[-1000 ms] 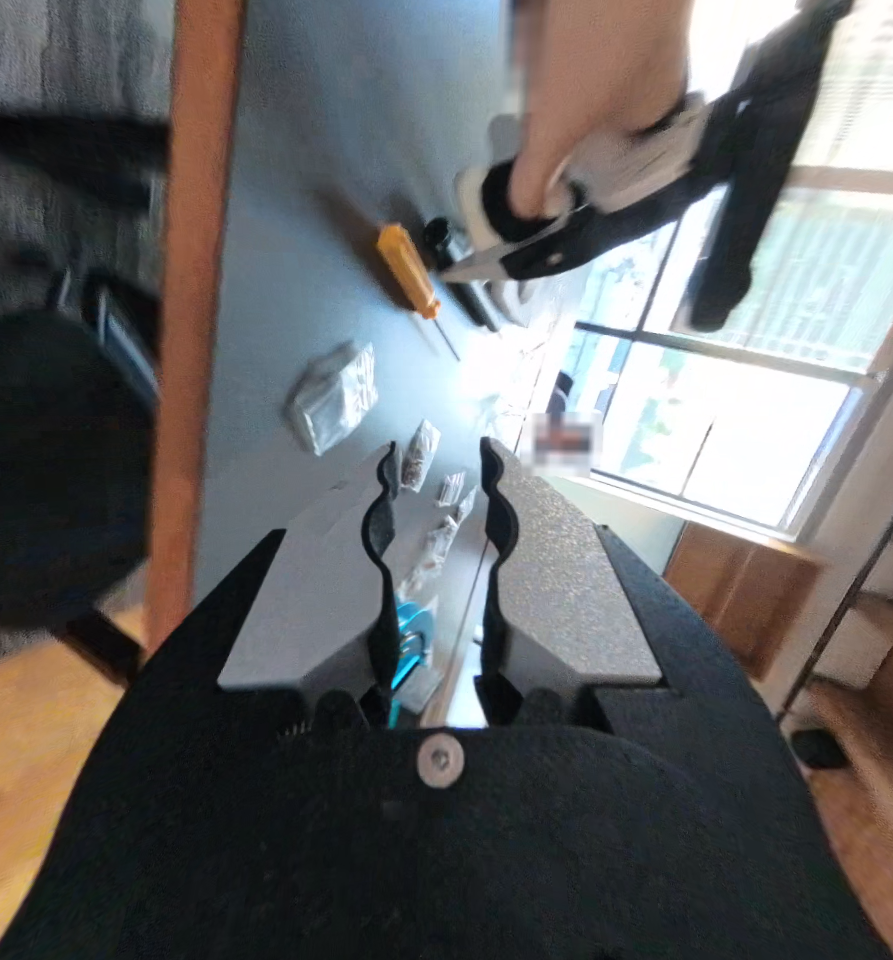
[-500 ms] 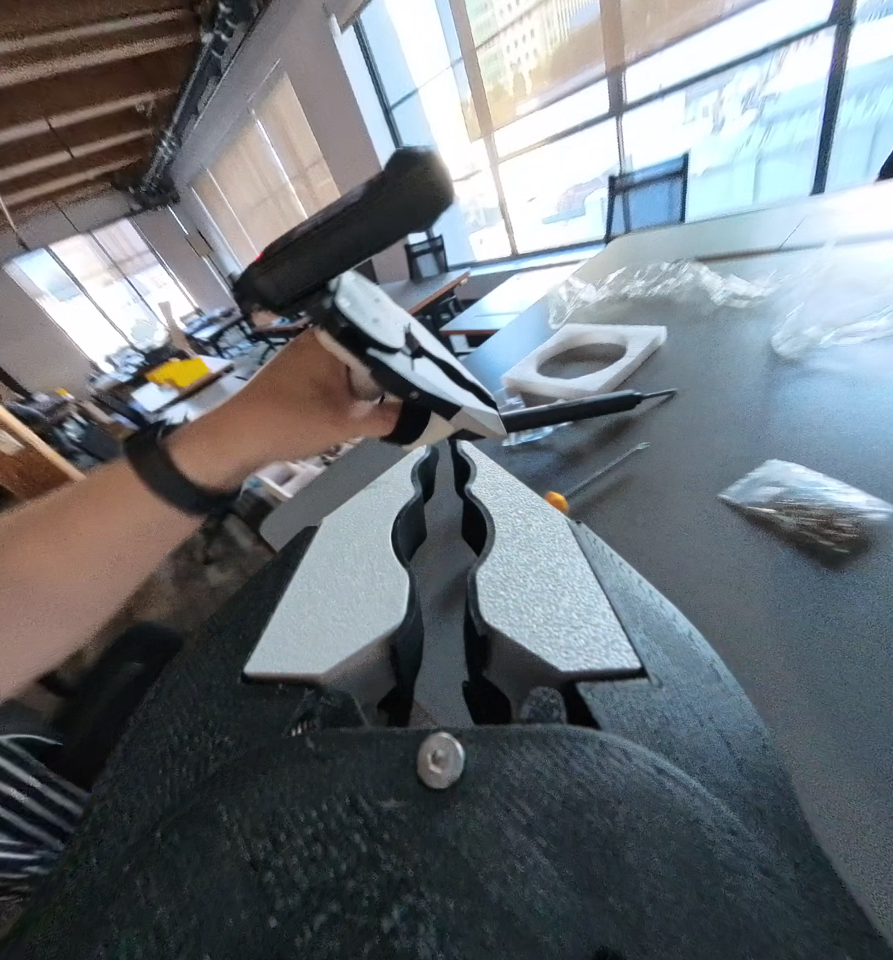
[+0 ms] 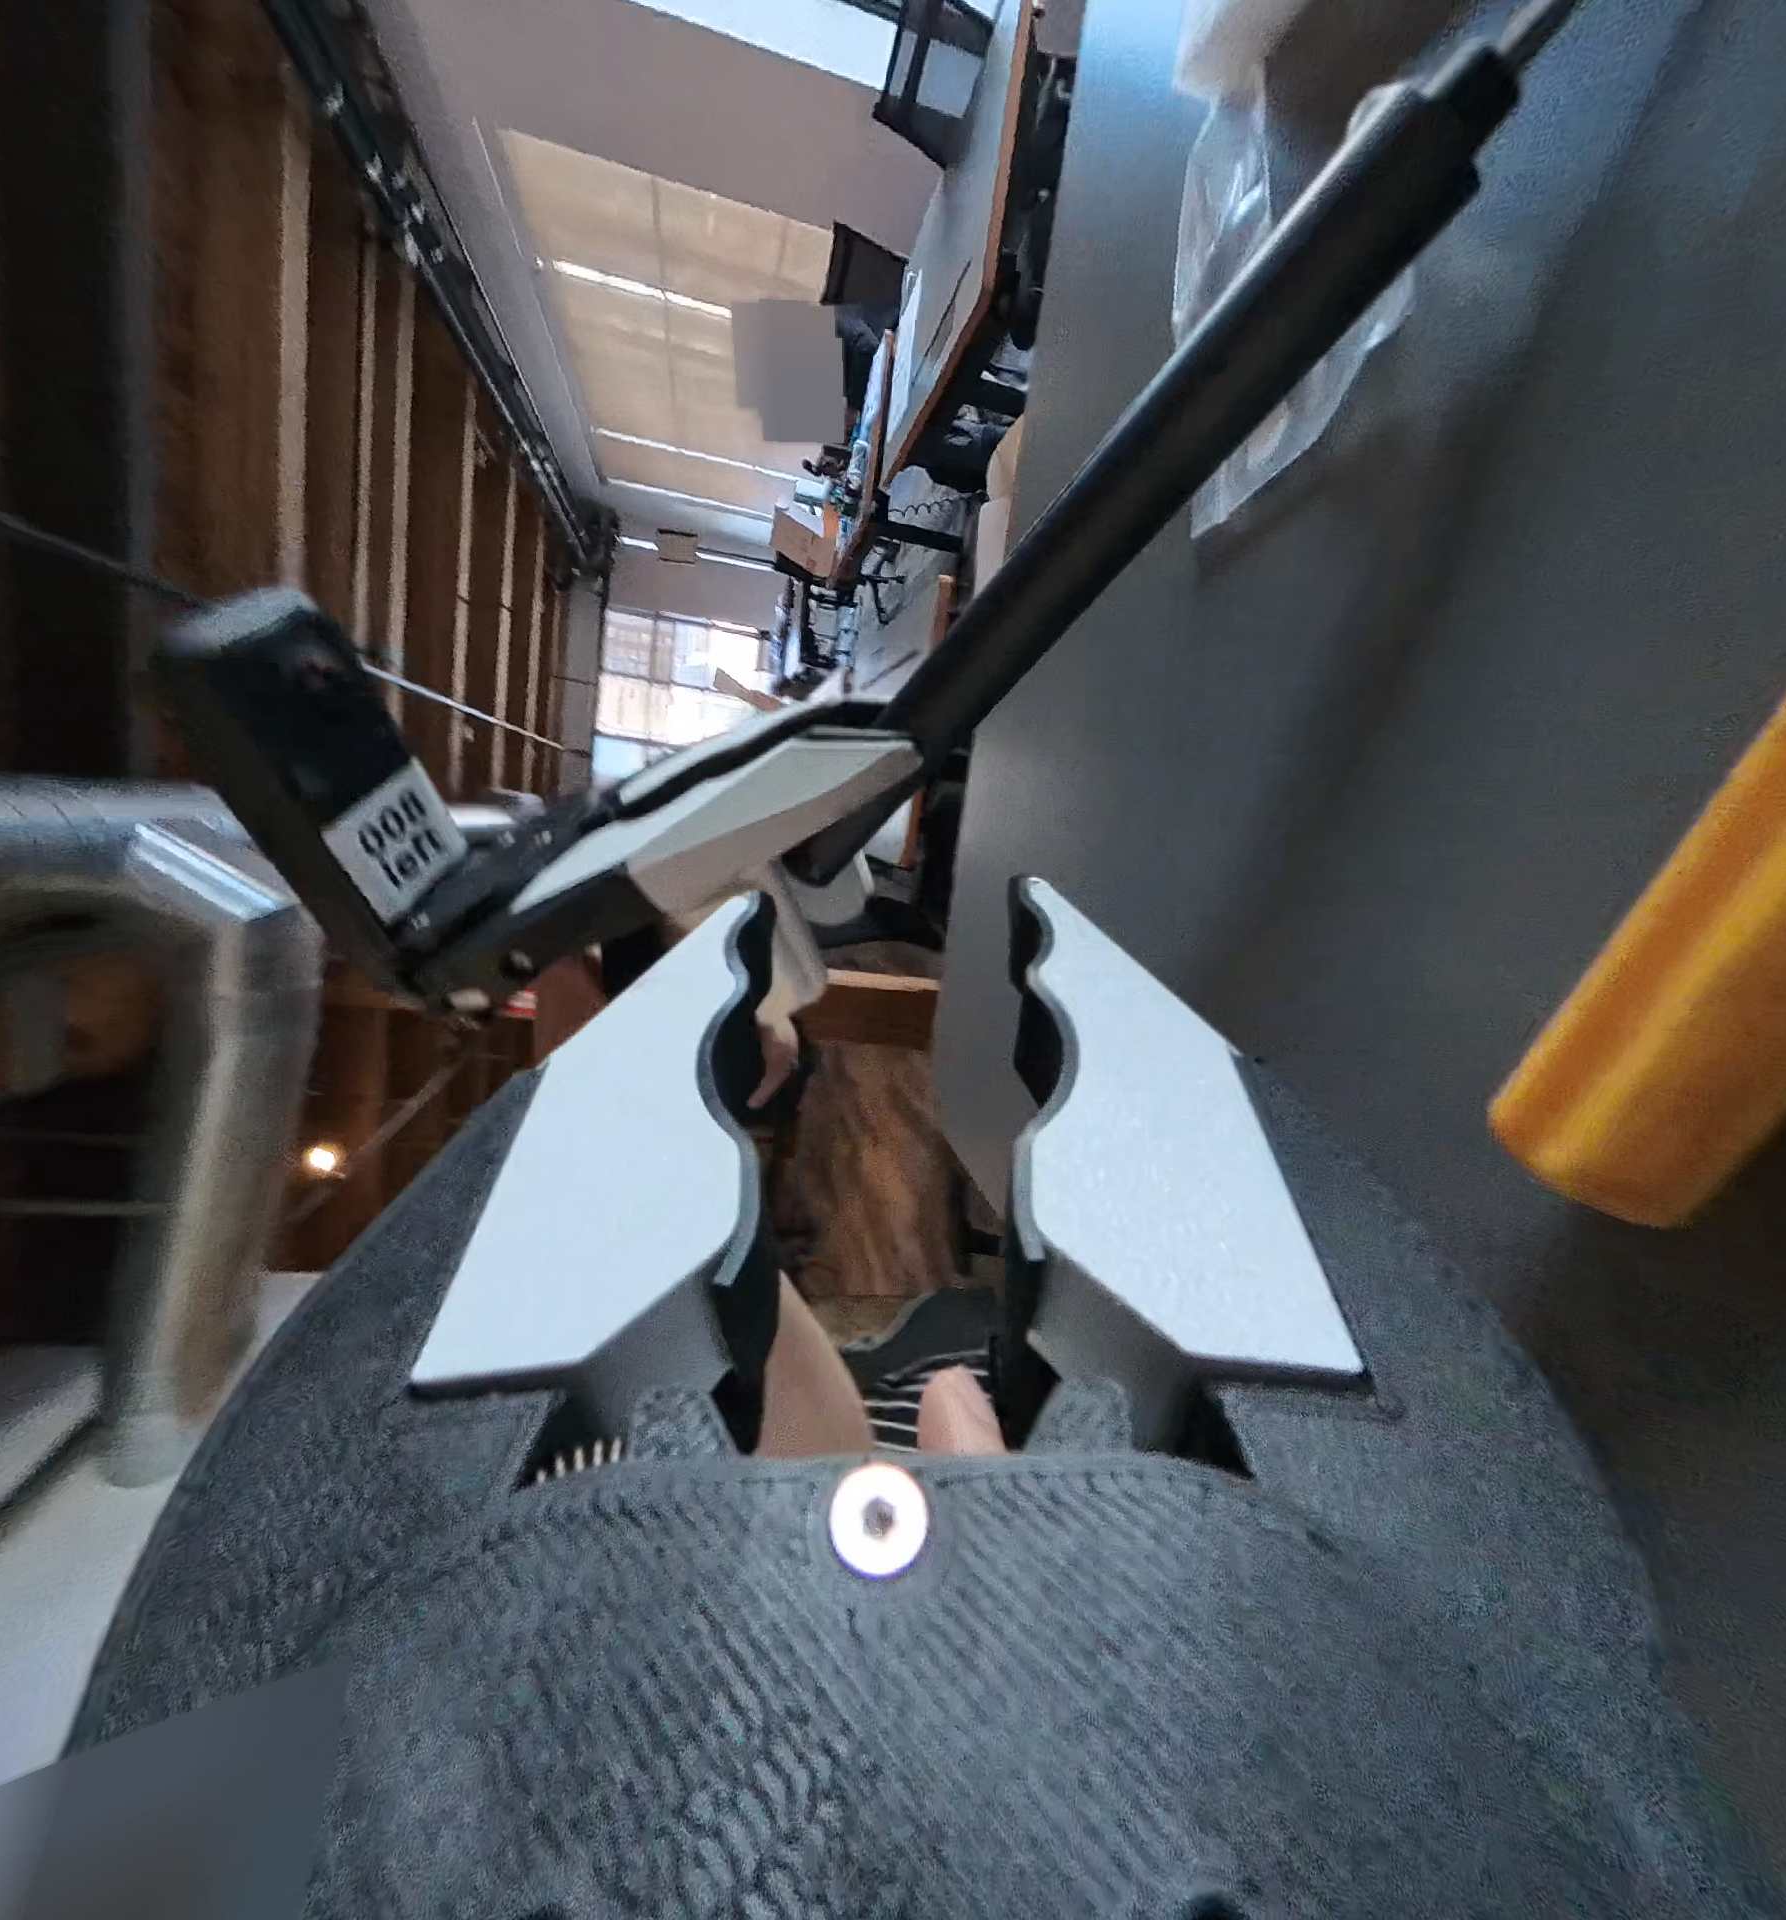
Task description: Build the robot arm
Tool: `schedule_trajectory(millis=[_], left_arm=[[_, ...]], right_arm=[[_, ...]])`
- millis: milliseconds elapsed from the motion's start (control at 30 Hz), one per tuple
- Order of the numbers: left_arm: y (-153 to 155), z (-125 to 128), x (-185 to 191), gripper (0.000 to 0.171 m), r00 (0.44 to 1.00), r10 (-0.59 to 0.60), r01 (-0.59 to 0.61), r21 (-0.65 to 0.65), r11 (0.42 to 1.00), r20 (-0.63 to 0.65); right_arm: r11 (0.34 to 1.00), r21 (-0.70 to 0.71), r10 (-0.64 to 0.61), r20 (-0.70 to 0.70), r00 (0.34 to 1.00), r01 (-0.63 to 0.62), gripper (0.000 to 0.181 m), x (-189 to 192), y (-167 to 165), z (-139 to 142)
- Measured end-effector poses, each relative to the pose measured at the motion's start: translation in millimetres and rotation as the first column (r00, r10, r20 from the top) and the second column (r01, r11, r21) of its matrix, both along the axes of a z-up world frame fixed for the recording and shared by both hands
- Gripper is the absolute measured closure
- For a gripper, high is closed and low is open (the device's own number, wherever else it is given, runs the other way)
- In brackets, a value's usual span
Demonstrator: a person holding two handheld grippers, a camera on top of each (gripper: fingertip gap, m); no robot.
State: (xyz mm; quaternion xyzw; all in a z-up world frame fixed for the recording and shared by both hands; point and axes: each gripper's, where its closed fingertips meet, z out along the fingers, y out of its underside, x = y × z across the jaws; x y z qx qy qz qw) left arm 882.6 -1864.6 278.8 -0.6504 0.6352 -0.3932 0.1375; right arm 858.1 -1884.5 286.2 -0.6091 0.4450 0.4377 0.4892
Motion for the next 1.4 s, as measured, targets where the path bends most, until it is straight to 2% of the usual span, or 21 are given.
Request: schedule_trajectory(millis=[133,233,267,367,467,533,767,833,933,1000,1067,1133,1167,1233,1267,1300,1367,1400], left_arm=[[0.3,7.8,-18.1,0.157,0.996,0.005,0.001,-0.058,0.998,0.094],[-14.6,19.8,-37.8,0.156,0.979,-0.016,0.031,-0.072,0.997,0.202],[-20.2,22.8,-44.9,0.157,0.971,-0.022,0.034,-0.046,0.998,0.238],[-36.9,32.6,-63.9,0.156,0.929,-0.044,-0.007,0.137,0.991,0.366],[-61.3,44.4,-78.3,0.157,0.881,-0.096,-0.057,0.304,0.951,0.464],[-80.0,48.4,-81.5,0.157,0.860,-0.119,-0.073,0.351,0.933,0.496],[-135.8,59.6,-67.8,0.157,0.799,-0.140,-0.035,0.278,0.960,0.585],[-151.3,63.5,-63.5,0.155,0.794,-0.140,0.002,0.227,0.974,0.592],[-170.7,75.5,-66.0,0.133,0.797,-0.145,0.120,0.081,0.989,0.586],[-170.6,85.0,-70.7,0.120,0.809,-0.122,0.215,-0.096,0.972,0.575],[-171.3,93.5,-72.6,0.115,0.824,-0.120,0.354,-0.337,0.873,0.553],[-180.7,88.5,-68.2,0.110,0.843,-0.193,0.465,-0.501,0.730,0.502],[-192.3,85.5,-68.4,0.106,0.842,-0.246,0.512,-0.570,0.642,0.480],[-222.3,91.9,-82.0,0.117,0.796,-0.350,0.604,-0.695,0.391,0.495],[-236.7,93.4,-89.0,0.125,0.769,-0.385,0.628,-0.715,0.307,0.510],[-251.7,90.0,-94.1,0.132,0.748,-0.419,0.645,-0.713,0.274,0.515],[-279.3,84.0,-99.5,0.144,0.721,-0.447,0.671,-0.696,0.256,0.530],[-291.6,83.9,-103.5,0.152,0.701,-0.455,0.689,-0.687,0.231,0.550]], right_arm=[[0.978,0.074,-0.186,-0.106,0.977,0.195,0.127,20.6,18.4,1.5],[0.971,0.083,-0.216,-0.100,0.971,0.224,0.128,21.8,26.7,0.1],[0.966,0.120,-0.215,-0.122,0.969,0.230,0.132,21.1,26.7,6.7],[0.935,0.254,-0.198,-0.202,0.959,0.246,0.148,17.8,15.1,31.7],[0.923,0.320,-0.174,-0.147,0.974,0.214,0.171,6.1,-5.0,44.6],[0.913,0.345,-0.192,-0.111,0.975,0.219,0.172,3.3,-23.2,51.2],[0.915,0.323,-0.253,-0.008,0.967,0.242,0.173,16.5,-83.7,72.3],[0.919,0.303,-0.256,-0.026,0.966,0.252,0.173,23.2,-95.6,77.8],[0.929,0.259,-0.254,-0.073,0.964,0.265,0.173,33.2,-111.5,82.9],[0.943,0.227,-0.240,-0.047,0.970,0.244,0.173,34.7,-119.8,86.6],[0.956,0.206,-0.213,-0.004,0.977,0.209,0.173,30.7,-127.4,92.3],[0.966,0.206,-0.167,0.050,0.985,0.153,0.173,20.2,-134.8,100.4],[0.971,0.208,-0.138,0.079,0.987,0.119,0.173,13.1,-138.8,104.0],[0.972,0.222,-0.105,0.127,0.986,0.075,0.173,0.7,-149.6,109.2],[0.972,0.225,-0.100,0.143,0.985,0.066,0.175,-3.7,-156.4,109.2],[0.970,0.235,-0.099,0.149,0.984,0.062,0.173,-7.2,-163.7,108.9],[0.965,0.257,-0.085,0.138,0.987,0.048,0.177,-13.3,-180.1,105.5],[0.964,0.263,-0.072,0.136,0.988,0.034,0.173,-15.6,-188.7,102.1]])
